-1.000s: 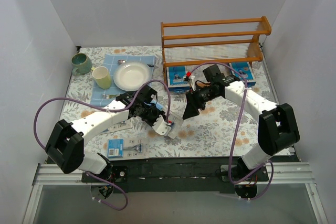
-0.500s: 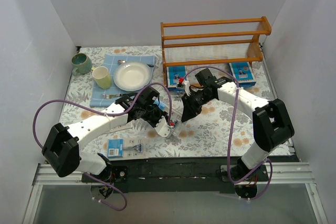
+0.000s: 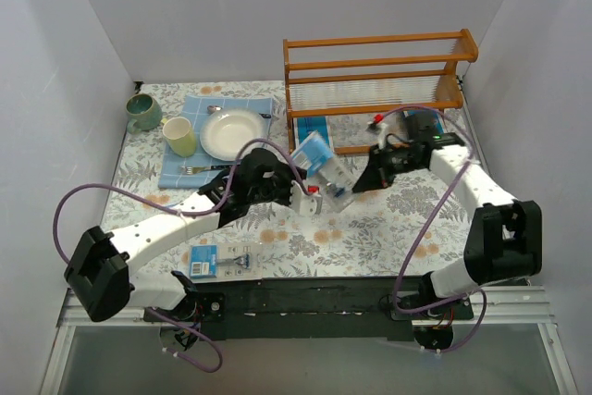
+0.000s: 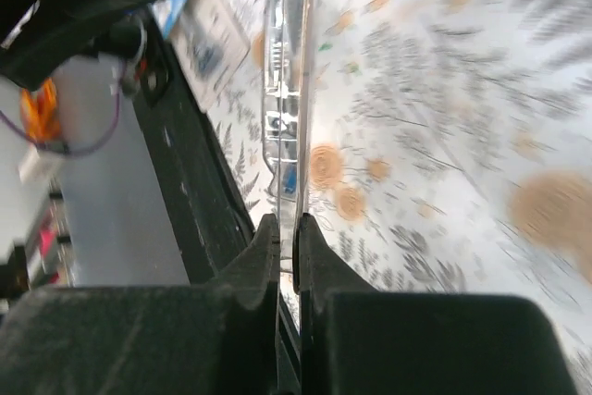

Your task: Place and organize the shaving razors onto the shelf

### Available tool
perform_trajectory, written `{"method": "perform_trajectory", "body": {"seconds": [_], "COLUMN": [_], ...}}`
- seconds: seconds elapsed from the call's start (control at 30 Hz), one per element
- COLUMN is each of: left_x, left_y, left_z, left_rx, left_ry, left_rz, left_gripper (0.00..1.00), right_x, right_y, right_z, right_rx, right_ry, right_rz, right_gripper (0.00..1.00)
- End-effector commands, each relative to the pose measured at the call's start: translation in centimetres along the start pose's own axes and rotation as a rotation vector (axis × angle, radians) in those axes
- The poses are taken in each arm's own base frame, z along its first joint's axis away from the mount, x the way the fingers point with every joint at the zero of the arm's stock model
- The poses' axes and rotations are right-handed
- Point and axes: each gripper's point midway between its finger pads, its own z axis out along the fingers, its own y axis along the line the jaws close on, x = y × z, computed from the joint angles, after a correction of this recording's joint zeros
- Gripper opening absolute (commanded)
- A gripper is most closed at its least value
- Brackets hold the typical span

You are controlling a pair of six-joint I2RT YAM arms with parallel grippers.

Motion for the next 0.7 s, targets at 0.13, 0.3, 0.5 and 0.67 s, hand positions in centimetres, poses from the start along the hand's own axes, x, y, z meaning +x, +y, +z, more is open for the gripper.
{"method": "perform_trajectory", "body": {"seconds": [0.13,0.3,0.5,0.67], "left_x": [-3.5,-3.5,-3.9,-3.6], "left_y": [8.2,7.3,7.4,6.6], "left_z": [-6.4,-4.6,-3.3,-2.5], "left_rx": [-0.413,-0.342,-0.307,-0.281], "left_ry": [-0.158,-0.159,-0.176,-0.176], "left_rz": [-0.322,-0.357,-0.393,-0.431], "left_gripper": [0.57,0.59,0.59,0.60], "right_x": [-2.7,-3.9,-6.8,-8.4], "right_y": [1.2,-1.5,-5.7,-9.2], "right_z": [-10.2,-14.4,-19.3,-22.0], "right_rx": [-0.021,0.028,0.067,0.088], "right_ry": [-0.321,-0.481,-0.612,-0.665], "right_rz": [0.092,0.198,0.268,0.358], "right_gripper": [0.01,0.01,0.01,0.01]}}
